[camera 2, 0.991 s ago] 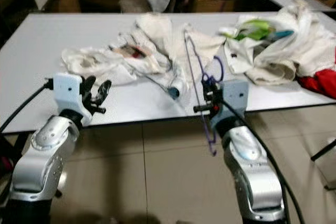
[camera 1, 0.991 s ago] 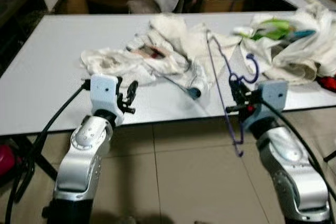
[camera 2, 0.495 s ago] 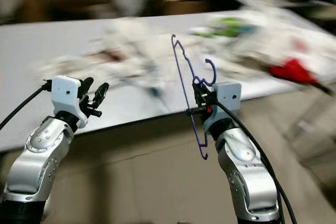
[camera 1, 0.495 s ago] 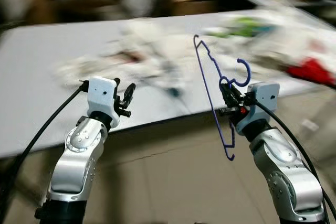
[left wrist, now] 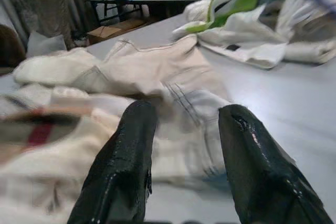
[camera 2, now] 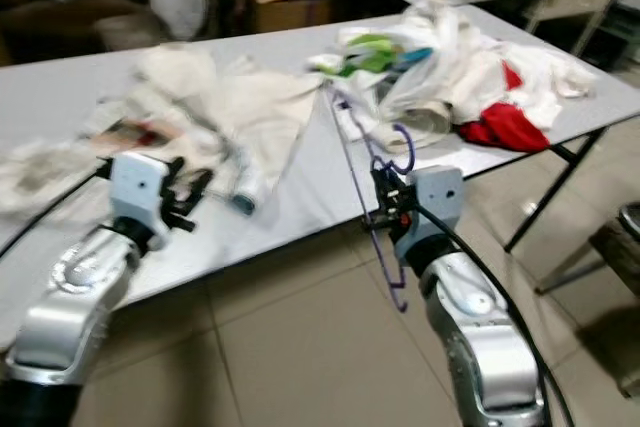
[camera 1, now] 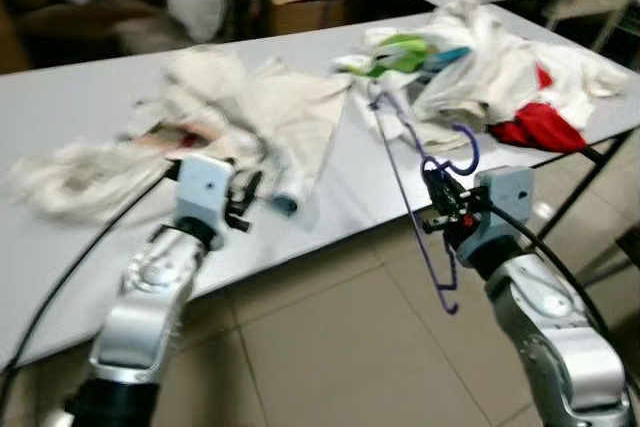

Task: Hang hanger

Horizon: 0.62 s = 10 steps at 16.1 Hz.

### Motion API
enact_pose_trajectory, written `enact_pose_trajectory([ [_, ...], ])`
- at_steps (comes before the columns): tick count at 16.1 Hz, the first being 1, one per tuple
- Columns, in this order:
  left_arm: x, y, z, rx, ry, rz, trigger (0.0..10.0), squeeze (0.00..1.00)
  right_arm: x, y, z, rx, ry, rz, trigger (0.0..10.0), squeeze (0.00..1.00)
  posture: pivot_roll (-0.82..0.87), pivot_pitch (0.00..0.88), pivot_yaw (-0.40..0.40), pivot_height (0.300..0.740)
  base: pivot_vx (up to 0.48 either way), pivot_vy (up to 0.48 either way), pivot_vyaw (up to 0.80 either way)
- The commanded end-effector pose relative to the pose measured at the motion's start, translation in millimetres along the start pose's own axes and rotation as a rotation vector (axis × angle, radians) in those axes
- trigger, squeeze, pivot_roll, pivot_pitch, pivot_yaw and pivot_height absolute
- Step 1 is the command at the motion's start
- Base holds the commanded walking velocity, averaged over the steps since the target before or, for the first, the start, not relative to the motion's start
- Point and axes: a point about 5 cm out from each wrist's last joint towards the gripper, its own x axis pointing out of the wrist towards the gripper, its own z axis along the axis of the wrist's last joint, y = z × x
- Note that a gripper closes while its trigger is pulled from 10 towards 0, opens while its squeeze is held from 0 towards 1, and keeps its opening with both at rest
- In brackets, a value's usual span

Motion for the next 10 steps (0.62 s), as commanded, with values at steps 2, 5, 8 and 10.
enact_pose_trajectory([
  [2,6.1,3.3,2.5,0.022,-0.003,0.025,10.0,0.0,-5.1,-5.2,-1.6,-0.029,0.005,0.02,10.0,0.0,-0.13,0.0,-0.016,0.74,0.321,0.0,0.0],
  [5,0.8,9.6,1.8,0.048,0.0,-0.009,10.0,0.0,-8.9,-13.0,-4.2,-0.017,0.009,-0.016,10.0,0.0,-0.13,0.0,-0.024,0.74,0.321,0.0,0.0],
  [8,-14.0,19.1,-3.1,0.228,0.026,-0.184,10.0,0.0,-18.4,-19.8,-5.2,-0.069,0.026,0.081,10.0,0.0,-0.13,0.0,-0.03,0.74,0.105,0.0,0.0],
  [10,-23.9,22.2,-8.3,0.358,0.044,-0.332,10.0,0.85,-26.3,-25.2,-5.5,-0.097,0.041,0.164,10.0,0.0,-0.13,0.0,-0.029,0.74,0.0,0.0,0.0],
])
